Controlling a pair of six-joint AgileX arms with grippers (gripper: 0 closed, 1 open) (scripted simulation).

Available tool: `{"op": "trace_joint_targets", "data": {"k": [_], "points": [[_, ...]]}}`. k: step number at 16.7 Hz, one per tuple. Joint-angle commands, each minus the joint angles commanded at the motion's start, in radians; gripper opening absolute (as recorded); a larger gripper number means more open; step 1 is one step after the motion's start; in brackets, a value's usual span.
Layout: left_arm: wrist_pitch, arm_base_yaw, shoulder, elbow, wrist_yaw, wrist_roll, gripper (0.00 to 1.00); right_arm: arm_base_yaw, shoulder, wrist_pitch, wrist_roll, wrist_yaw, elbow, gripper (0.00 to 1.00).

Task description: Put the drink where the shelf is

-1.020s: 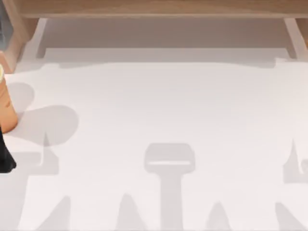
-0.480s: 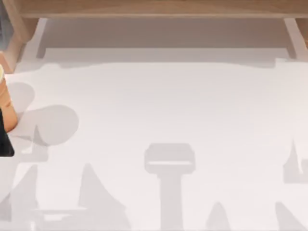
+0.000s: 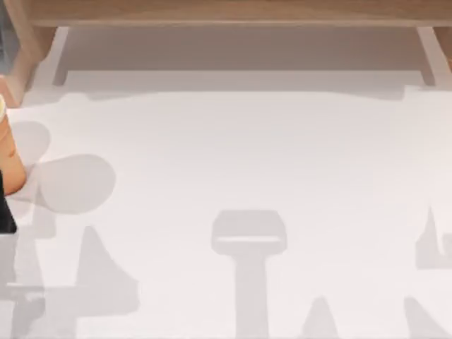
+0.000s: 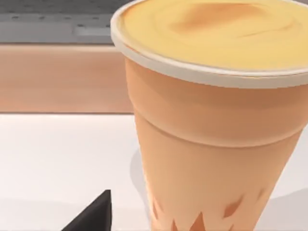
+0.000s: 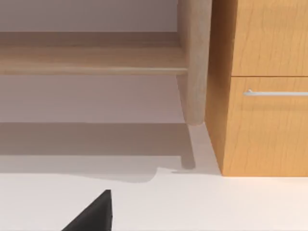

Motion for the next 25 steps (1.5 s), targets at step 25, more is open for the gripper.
{"op": "trace_joint_targets", "data": {"k": [25], "points": [[0.075, -0.114, 0.354, 0.287, -0.105, -0.025, 0.70, 0.000, 0.000, 0.000, 0.000, 0.000, 0.000, 1.00]]}}
